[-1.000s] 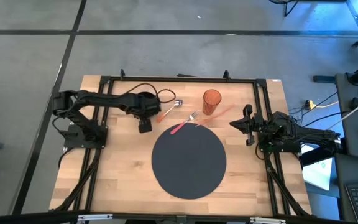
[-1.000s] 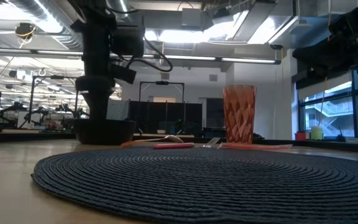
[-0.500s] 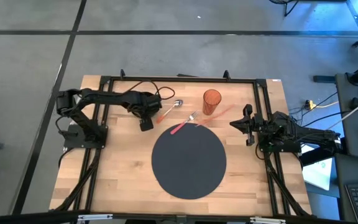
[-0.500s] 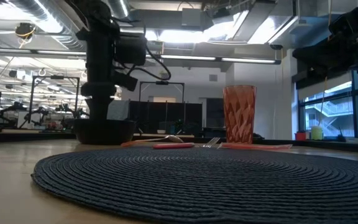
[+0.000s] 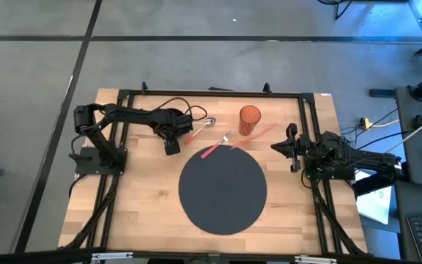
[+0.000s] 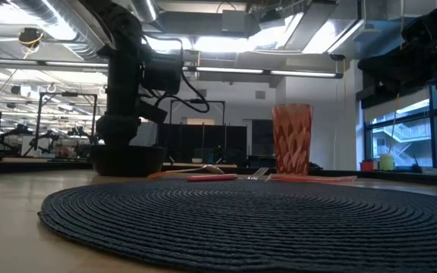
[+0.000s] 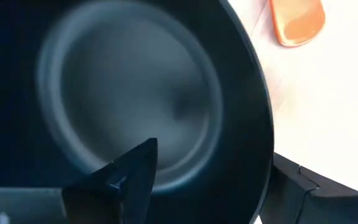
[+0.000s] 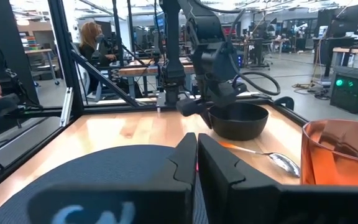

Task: Pick & Place Utensil
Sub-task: Put the black bowl on the center of the blue mat, then put the orange glass on the blue mat to the top right of the black bowl

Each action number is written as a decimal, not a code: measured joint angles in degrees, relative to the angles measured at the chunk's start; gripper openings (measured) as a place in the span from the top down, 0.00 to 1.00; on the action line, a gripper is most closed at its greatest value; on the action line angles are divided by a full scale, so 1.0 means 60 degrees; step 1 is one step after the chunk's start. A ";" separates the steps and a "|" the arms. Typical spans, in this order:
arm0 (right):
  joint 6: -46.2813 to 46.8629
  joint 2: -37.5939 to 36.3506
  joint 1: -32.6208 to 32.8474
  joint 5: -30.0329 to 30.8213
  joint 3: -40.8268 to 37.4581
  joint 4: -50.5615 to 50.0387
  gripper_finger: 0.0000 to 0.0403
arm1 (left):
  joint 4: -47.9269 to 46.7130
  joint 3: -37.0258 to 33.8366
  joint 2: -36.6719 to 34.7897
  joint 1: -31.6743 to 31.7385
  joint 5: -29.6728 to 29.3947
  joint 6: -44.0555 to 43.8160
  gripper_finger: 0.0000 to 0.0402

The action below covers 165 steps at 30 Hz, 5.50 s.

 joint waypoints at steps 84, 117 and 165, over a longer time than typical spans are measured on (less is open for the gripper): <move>0.0182 0.0000 0.0000 0.0028 0.0003 0.0062 0.96 | -0.3905 1.1464 0.7082 -0.7371 0.0794 0.2365 0.99; 0.0188 0.0000 -0.0002 0.0026 0.0001 0.0062 0.96 | -0.3693 1.1636 0.7085 -0.7372 0.0962 0.2289 0.78; 0.0029 0.0007 0.0000 -0.0245 0.0002 -0.0105 0.96 | 1.4080 -0.7766 -0.9857 -0.2634 0.0035 0.1651 1.00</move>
